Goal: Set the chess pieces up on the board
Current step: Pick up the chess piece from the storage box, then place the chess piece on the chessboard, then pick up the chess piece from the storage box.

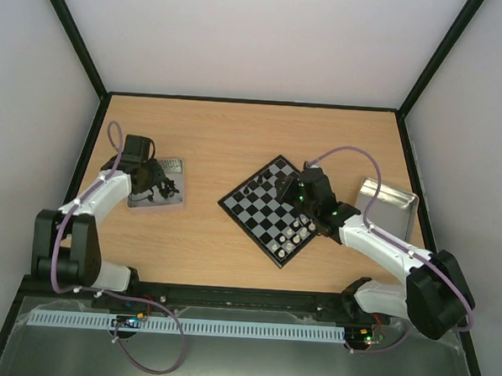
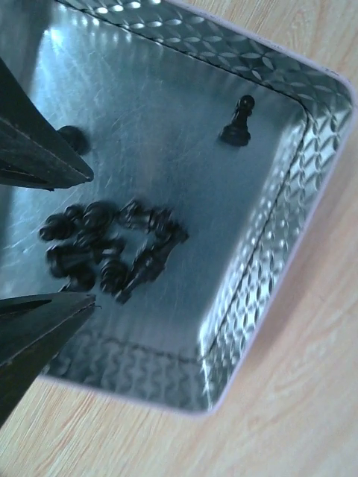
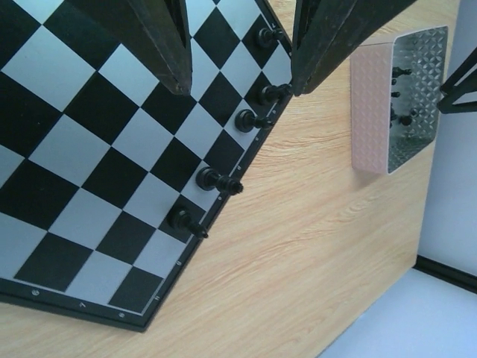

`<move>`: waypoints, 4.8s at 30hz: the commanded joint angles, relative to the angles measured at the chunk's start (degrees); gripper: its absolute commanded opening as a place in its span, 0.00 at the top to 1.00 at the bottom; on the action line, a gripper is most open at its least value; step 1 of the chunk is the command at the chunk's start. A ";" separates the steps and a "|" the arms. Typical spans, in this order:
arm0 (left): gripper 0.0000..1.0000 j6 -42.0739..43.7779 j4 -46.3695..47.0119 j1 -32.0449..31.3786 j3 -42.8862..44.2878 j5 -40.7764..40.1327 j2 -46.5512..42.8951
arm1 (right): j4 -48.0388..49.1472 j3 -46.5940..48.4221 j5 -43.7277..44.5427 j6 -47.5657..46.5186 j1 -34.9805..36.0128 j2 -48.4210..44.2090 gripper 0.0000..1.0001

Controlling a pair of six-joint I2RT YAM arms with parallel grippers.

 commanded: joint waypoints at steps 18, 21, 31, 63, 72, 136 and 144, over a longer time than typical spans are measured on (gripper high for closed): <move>0.77 3.69 -1.38 2.25 1.84 3.93 14.31 | -0.15 4.22 2.37 0.96 -0.27 5.04 0.74; 0.85 3.62 -1.05 2.14 1.27 2.83 14.51 | -0.33 4.58 1.69 -0.63 -0.27 4.80 0.74; 0.98 4.95 -3.91 0.45 4.24 0.16 8.50 | 1.49 4.53 1.46 -3.47 -0.26 3.53 0.74; 0.97 7.17 -18.73 -44.07 30.79 -0.73 25.55 | -0.74 -9.86 31.13 -2.08 -0.30 -14.30 0.64; 0.97 6.30 -19.40 -44.19 33.73 -5.20 32.61 | 0.05 -10.39 31.00 -2.79 -0.30 -13.91 0.62; 0.50 -2.31 3.56 -12.14 -2.38 -12.26 -2.27 | -0.68 -5.56 24.15 -1.56 -0.27 -7.20 0.57; 0.62 0.82 6.77 -7.36 -1.82 -7.50 6.49 | -1.28 -3.27 23.82 -2.21 -0.27 -6.31 0.57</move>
